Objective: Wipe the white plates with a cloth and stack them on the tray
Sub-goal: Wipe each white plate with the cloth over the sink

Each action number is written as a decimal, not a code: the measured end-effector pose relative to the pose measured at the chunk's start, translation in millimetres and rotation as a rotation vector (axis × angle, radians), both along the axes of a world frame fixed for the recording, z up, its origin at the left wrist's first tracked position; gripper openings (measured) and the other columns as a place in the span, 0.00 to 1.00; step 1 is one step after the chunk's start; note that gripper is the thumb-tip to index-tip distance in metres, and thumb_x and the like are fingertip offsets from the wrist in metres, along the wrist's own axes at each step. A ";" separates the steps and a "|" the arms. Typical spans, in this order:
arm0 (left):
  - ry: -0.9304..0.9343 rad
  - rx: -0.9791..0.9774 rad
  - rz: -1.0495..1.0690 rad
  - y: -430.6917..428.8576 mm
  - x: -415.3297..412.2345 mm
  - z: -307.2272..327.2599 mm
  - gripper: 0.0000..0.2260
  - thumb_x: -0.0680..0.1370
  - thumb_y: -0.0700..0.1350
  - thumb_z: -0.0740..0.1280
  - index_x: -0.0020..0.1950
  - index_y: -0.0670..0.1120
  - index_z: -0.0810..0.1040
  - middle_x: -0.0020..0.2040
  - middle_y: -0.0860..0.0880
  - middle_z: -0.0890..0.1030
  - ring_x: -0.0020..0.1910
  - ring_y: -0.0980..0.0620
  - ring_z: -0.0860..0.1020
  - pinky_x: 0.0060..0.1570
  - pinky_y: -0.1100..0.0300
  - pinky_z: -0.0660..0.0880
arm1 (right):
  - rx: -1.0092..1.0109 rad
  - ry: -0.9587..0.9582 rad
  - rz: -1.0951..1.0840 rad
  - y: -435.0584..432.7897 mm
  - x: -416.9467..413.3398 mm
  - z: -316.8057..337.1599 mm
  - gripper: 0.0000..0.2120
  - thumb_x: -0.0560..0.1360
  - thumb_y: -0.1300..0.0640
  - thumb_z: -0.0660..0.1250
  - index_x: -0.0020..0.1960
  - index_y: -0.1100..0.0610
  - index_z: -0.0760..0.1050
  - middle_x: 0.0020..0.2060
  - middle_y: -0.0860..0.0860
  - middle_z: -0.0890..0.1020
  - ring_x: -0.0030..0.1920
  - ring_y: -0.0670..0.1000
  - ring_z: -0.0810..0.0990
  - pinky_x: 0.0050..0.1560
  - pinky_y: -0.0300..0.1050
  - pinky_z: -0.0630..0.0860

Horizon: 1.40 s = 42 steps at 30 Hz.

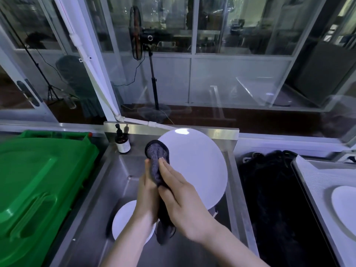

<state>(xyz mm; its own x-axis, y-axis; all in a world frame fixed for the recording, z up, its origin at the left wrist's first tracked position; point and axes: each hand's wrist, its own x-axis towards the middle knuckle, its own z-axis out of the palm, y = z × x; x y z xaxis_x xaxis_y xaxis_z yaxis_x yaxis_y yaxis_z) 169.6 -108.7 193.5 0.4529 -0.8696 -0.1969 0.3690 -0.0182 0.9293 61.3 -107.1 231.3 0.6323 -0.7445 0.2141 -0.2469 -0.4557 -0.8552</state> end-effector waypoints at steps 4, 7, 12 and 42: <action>-0.088 0.108 0.084 -0.6 -3.3 4.3 0.21 0.84 0.61 0.55 0.51 0.54 0.85 0.48 0.52 0.87 0.49 0.52 0.85 0.51 0.52 0.80 | -0.125 0.132 -0.053 -18.4 4.0 -2.9 0.26 0.83 0.52 0.49 0.80 0.54 0.51 0.79 0.47 0.51 0.75 0.33 0.43 0.69 0.24 0.40; -0.148 0.152 0.177 2.5 -2.0 11.8 0.26 0.83 0.64 0.53 0.71 0.49 0.76 0.64 0.55 0.80 0.65 0.53 0.76 0.70 0.50 0.70 | -0.336 0.345 -0.213 -45.8 -0.7 -10.4 0.25 0.85 0.53 0.48 0.79 0.60 0.48 0.79 0.55 0.47 0.79 0.49 0.41 0.73 0.32 0.35; -0.092 0.131 0.240 4.3 17.7 20.3 0.26 0.78 0.67 0.55 0.65 0.52 0.77 0.63 0.54 0.82 0.65 0.48 0.78 0.69 0.42 0.71 | -0.608 0.631 -0.246 -33.7 -29.3 -35.5 0.28 0.84 0.47 0.45 0.79 0.60 0.50 0.79 0.56 0.51 0.79 0.56 0.45 0.78 0.53 0.50; -0.147 0.225 0.193 14.7 10.2 10.3 0.31 0.67 0.73 0.56 0.55 0.51 0.79 0.48 0.57 0.83 0.49 0.52 0.80 0.54 0.52 0.77 | -0.412 0.597 -0.418 -73.2 -5.3 -36.8 0.31 0.84 0.45 0.48 0.80 0.60 0.45 0.79 0.56 0.47 0.80 0.53 0.44 0.78 0.47 0.41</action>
<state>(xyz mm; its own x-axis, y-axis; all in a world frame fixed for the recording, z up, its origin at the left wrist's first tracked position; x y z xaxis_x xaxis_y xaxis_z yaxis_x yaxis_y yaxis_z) 179.8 -93.9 203.9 0.6426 -0.7074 -0.2944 0.2477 -0.1719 0.9535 56.0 -180.3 194.5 0.4147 -0.8785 0.2372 -0.8239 -0.4732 -0.3119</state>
